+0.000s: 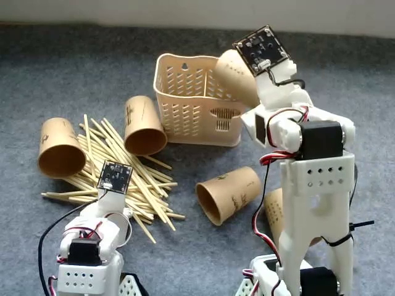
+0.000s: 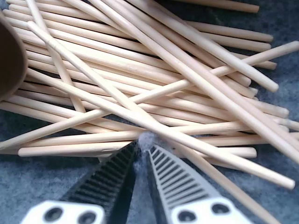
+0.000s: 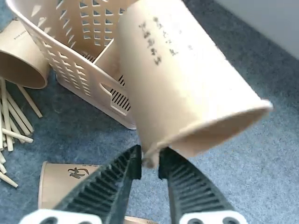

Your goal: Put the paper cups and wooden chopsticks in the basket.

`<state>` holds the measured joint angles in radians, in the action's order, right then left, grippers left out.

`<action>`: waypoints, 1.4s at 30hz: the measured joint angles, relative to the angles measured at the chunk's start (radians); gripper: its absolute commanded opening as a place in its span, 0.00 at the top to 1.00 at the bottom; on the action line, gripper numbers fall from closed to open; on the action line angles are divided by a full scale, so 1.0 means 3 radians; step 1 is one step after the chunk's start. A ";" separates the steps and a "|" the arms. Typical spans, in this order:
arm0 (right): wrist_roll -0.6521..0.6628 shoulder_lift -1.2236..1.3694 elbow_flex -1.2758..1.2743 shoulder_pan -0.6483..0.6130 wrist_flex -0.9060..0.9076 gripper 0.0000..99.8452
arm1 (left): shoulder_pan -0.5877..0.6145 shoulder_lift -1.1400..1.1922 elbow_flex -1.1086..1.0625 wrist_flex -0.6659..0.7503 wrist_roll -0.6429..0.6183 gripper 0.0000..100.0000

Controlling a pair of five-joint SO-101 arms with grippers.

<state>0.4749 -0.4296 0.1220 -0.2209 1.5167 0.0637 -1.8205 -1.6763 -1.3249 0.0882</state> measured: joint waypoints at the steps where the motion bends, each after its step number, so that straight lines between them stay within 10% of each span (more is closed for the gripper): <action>1: 0.0000 0.0000 0.0000 0.0000 0.0000 0.84 | 0.0000 0.0000 0.0000 0.0000 0.0000 0.98; 42: -0.0425 -0.0281 -0.0036 -0.0568 -0.1248 0.84 | 0.0000 0.0000 0.0000 0.0000 0.0000 0.98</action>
<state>0.3475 -0.5140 0.1112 -0.3913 1.1423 0.0637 -1.8205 -1.6763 -1.3249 0.0882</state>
